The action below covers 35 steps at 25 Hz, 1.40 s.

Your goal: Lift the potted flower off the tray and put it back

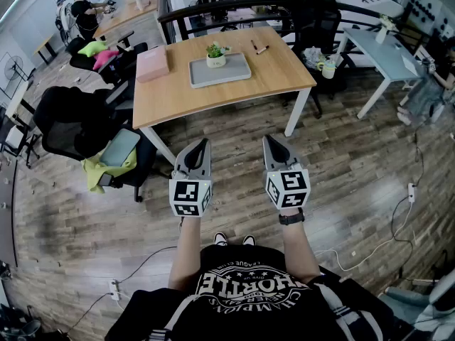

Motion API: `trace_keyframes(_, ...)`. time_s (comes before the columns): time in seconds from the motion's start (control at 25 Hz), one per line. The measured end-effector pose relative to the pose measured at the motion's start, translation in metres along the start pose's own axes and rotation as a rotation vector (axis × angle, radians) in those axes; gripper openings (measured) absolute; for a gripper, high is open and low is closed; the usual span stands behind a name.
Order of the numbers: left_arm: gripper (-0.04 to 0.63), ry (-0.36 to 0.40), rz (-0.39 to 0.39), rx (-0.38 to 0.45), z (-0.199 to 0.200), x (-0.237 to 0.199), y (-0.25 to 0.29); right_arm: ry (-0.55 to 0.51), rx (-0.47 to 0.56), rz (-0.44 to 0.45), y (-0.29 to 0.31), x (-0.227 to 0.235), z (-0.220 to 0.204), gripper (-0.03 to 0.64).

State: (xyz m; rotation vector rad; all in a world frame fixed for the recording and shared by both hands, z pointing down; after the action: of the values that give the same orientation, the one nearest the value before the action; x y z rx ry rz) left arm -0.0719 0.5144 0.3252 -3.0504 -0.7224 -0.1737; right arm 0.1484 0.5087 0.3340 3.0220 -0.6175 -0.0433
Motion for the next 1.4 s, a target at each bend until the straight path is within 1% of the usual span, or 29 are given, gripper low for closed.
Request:
trace_keyframes(0.24, 0.015, -0.038, -0.024, -0.036, -0.020, 0.034, -0.004, 0.081, -0.045, -0.018, -0.024, 0.013, -0.021, 0.017)
trace_keyframes(0.36, 0.015, -0.050, -0.014, -0.051, -0.022, 0.033, -0.005, 0.079, -0.054, -0.012, -0.025, 0.011, -0.023, 0.018)
trace_keyframes(0.52, 0.015, -0.049, -0.008, -0.048, -0.019, 0.039, -0.007, 0.091, -0.062, -0.007, -0.029, 0.016, -0.024, 0.018)
trace_keyframes(0.64, 0.015, -0.046, -0.006, -0.063, -0.024, 0.043, -0.009, 0.101, -0.087, 0.008, -0.029, 0.017, -0.030, 0.018)
trace_keyframes(0.8, 0.015, -0.048, -0.006, -0.088, -0.030, 0.041, -0.005, 0.111, -0.122, 0.061, -0.019, 0.012, -0.039, 0.018)
trace_keyframes(0.92, 0.015, -0.049, -0.016, -0.087, -0.030, 0.038, 0.005, 0.101, -0.126, 0.083, -0.011, 0.010, -0.040, 0.020)
trace_keyframes(1.04, 0.015, -0.062, -0.029, -0.084, -0.037, 0.038, 0.017, 0.080, -0.136, 0.087, -0.003, 0.012, -0.044, 0.019)
trace_keyframes(1.2, 0.015, -0.080, -0.057, -0.096, -0.044, 0.036, 0.035, 0.067, -0.157, 0.071, 0.012, 0.020, -0.045, 0.019)
trace_keyframes(1.4, 0.015, -0.105, -0.049, -0.087, -0.046, 0.015, 0.056, 0.043, -0.168, 0.065, 0.037, 0.024, -0.038, 0.020)
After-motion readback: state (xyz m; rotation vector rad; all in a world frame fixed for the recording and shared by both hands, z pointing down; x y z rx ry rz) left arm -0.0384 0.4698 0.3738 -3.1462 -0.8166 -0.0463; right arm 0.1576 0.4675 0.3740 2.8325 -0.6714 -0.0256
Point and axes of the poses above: the fingertips, and each gripper's own axes: y forward along the fingers, x to its right, z out of its top, the point moved 7 cm from there along -y, backward along the fingers, and after that the axes turned 3 degrees about -y, right-handed, at the moved point
